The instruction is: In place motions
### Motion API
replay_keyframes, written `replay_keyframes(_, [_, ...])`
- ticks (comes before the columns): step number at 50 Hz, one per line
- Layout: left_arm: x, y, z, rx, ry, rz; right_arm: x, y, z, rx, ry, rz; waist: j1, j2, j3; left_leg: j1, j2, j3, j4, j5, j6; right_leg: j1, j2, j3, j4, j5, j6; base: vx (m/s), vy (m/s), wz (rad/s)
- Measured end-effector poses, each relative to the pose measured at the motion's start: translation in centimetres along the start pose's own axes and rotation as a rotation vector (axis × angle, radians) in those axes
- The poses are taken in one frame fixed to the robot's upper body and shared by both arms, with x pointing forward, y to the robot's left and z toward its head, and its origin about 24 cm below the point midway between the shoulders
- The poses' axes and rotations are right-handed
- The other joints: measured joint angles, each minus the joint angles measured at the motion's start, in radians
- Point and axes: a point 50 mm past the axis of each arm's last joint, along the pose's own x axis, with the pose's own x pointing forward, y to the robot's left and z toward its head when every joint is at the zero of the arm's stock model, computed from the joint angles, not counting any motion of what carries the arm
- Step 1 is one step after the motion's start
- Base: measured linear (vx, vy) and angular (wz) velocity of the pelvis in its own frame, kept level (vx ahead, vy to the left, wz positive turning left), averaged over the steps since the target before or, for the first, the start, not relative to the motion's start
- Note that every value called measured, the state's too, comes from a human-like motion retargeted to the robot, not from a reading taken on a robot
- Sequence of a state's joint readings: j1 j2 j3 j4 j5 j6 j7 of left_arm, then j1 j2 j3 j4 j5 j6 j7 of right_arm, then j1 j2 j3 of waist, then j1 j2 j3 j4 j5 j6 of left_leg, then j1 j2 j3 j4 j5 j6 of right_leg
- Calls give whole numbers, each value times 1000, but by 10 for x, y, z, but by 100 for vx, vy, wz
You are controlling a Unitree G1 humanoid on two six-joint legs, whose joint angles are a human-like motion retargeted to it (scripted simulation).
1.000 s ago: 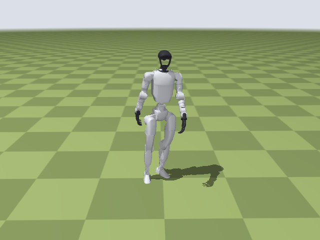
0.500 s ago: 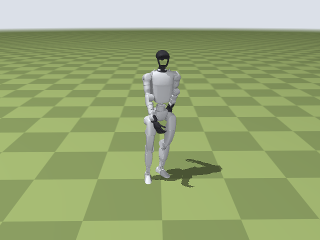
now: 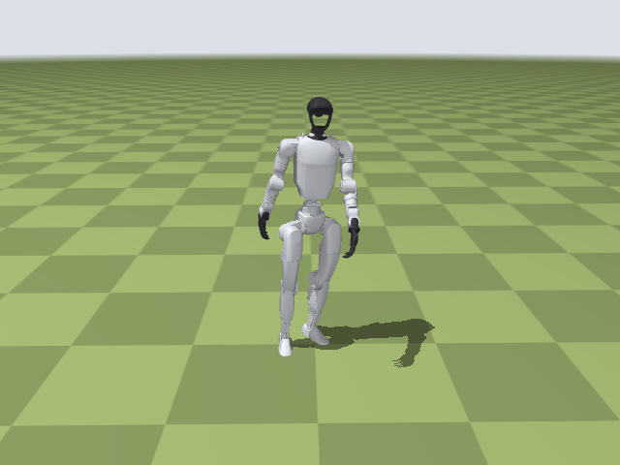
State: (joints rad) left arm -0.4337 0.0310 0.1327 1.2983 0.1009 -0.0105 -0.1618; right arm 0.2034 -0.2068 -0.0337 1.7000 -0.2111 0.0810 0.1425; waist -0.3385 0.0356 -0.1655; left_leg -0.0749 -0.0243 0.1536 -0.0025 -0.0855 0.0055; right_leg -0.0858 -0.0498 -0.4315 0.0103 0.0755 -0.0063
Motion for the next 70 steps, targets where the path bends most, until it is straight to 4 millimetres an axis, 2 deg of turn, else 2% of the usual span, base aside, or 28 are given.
replay_keyframes(3, [1, -4, 9, -10, -54, -20, 1, 0, -8, 47, 38, -10, 1, 5, 1, 0, 0, 0, 1, -1, 1, 0, -1, 0, 2, -1, 0, 0, 0, 0])
replay_keyframes(5, [0, -4, 2, -8, -50, -18, 0, 0, -7, 63, 46, -11, 4, 8, 1, 1, -2, -4, 1, -1, 2, 2, -2, -4, 2, -3, 0, 0, 0, 0])
replay_keyframes(8, [-5, 0, -29, 4, 37, 8, -1, 4, 8, 54, 20, 4, 15, 11, -3, -1, -6, -11, 2, 0, 3, 5, -5, -10, 3, -6, 2, 4, 5, 14])
replay_keyframes(10, [-12, 3, -62, 3, 143, 24, -4, 7, 27, 27, -26, 11, 23, 12, -4, -2, -9, -18, 3, 1, 4, 8, -7, -16, 3, -8, 3, 3, 6, 18])
replay_keyframes(12, [-25, 4, -103, -18, 293, 37, -9, 10, 52, -20, -97, 18, 31, 12, -7, -2, -13, -25, 3, 2, 4, 11, -11, -23, 3, -9, 5, 3, 5, 21])
replay_keyframes(14, [-46, 4, -148, -60, 471, 50, -18, 15, 83, -82, -183, 33, 38, 11, -10, -3, -18, -32, 3, 3, 4, 14, -14, -29, 3, -11, 8, 3, 4, 20])
replay_keyframes(17, [-92, -1, -214, -161, 740, 85, -37, 27, 134, -193, -333, 75, 42, 7, -10, 0, -24, -40, 2, 3, 4, 19, -18, -35, 2, -14, 12, 0, 0, 0])
replay_keyframes(21, [-161, -9, -283, -347, 959, 199, -76, 54, 204, -356, -573, 154, 33, 2, -2, 2, -26, -41, 2, 2, 2, 19, -18, -33, 1, -16, 15, 0, 0, 0])
replay_keyframes(25, [-225, -23, -327, -475, 1111, 252, -118, 81, 250, -492, -801, 196, 38, 4, 2, 8, -22, -29, -1, -2, -1, 14, -16, -21, 5, -16, 15, 0, 0, 0])
replay_keyframes(28, [-262, -34, -345, -518, 1214, 279, -142, 94, 269, -567, -923, 206, 38, 1, 8, 17, -21, -27, -3, -3, -2, 19, -13, -19, 5, -16, 15, 0, 0, 0])
replay_keyframes(30, [-277, -40, -351, -544, 1265, 299, -151, 100, 274, -607, -969, 203, 32, -1, 9, 19, -21, -30, -2, -3, -2, 22, -13, -22, 4, -16, 15, 0, 0, 0])
replay_keyframes(32, [-281, -44, -352, -570, 1283, 307, -152, 101, 274, -640, -978, 193, 26, -1, 8, 19, -21, -33, -2, -3, -2, 24, -12, -25, 2, -17, 14, 0, 0, 0])
replay_keyframes(35, [-265, -44, -346, -582, 1248, 294, -142, 97, 266, -671, -940, 173, 22, -4, 5, 17, -21, -36, -1, -3, -2, 25, -11, -28, 2, -18, 14, 0, 0, 0])
replay_keyframes(38, [-229, -33, -330, -530, 1156, 283, -117, 84, 247, -653, -833, 137, 21, -9, 2, 14, -22, -39, 1, -1, -2, 26, -12, -31, 2, -19, 14, 0, 0, 0])
replay_keyframes(41, [-182, -21, -301, -453, 1026, 285, -84, 65, 214, -578, -662, 85, 22, -14, 0, 10, -20, -41, 2, 0, -2, 27, -12, -32, 3, -20, 15, 0, 0, 0])
replay_keyframes(46, [-102, -1, -229, -405, 734, 236, -36, 33, 135, -381, -313, 37, 14, -21, 3, 8, -15, -39, 3, 3, -2, 29, -7, -32, 0, -18, 16, 0, 0, 0])
replay_keyframes(51, [-40, 5, -136, -376, 398, 87, -11, 14, 59, -167, -89, 46, 5, -21, 3, 3, -9, -31, 5, 3, -1, 24, -3, -27, -4, -12, 10, 0, 0, 0])
replay_keyframes(55, [-13, -4, -67, -356, 153, -11, -2, 4, 12, -39, 11, 29, 4, -17, 5, 0, -4, -22, 6, 2, -2, 17, -2, -21, -2, -9, -1, 0, 0, 0])
replay_keyframes(57, [-6, -7, -41, -343, 53, -27, 0, 1, -6, 8, 57, 12, 4, -14, 5, -2, -3, -20, 6, 2, -2, 14, -2, -19, -3, -8, -5, 0, 0, 0])
replay_keyframes(59, [-4, -10, -24, -317, -13, -35, 1, -1, -20, 50, 100, -2, 6, -11, 5, -5, -3, -18, 7, 2, -2, 12, -3, -19, -3, -7, -8, 0, 0, 0])
replay_keyframes(62, [-3, -11, -17, -258, -43, -40, 1, -2, -29, 88, 148, -20, 14, -6, 7, -9, -4, -21, 9, 3, -1, 11, -5, -23, -3, -7, -11, 0, 0, 0])
replay_keyframes(65, [-6, -9, -33, -187, 10, -35, 0, -1, -21, 46, 145, -37, 23, -2, 9, -13, -8, -32, 10, 6, 0, 15, -8, -33, -4, -9, -10, 0, 2, 14])
replay_keyframes(67, [-10, -5, -56, -149, 96, -18, -1, 0, -5, -25, 106, -41, 30, 1, 9, -16, -11, -41, 11, 8, 1, 19, -11, -43, -5, -10, -9, 2, 4, 25])
replay_keyframes(70, [-25, -1, -105, -120, 283, 19, -6, 2, 31, -141, 17, -47, 41, 1, 10, -17, -18, -56, 12, 11, 2, 27, -16, -57, -6, -14, -6, 3, 4, 27])
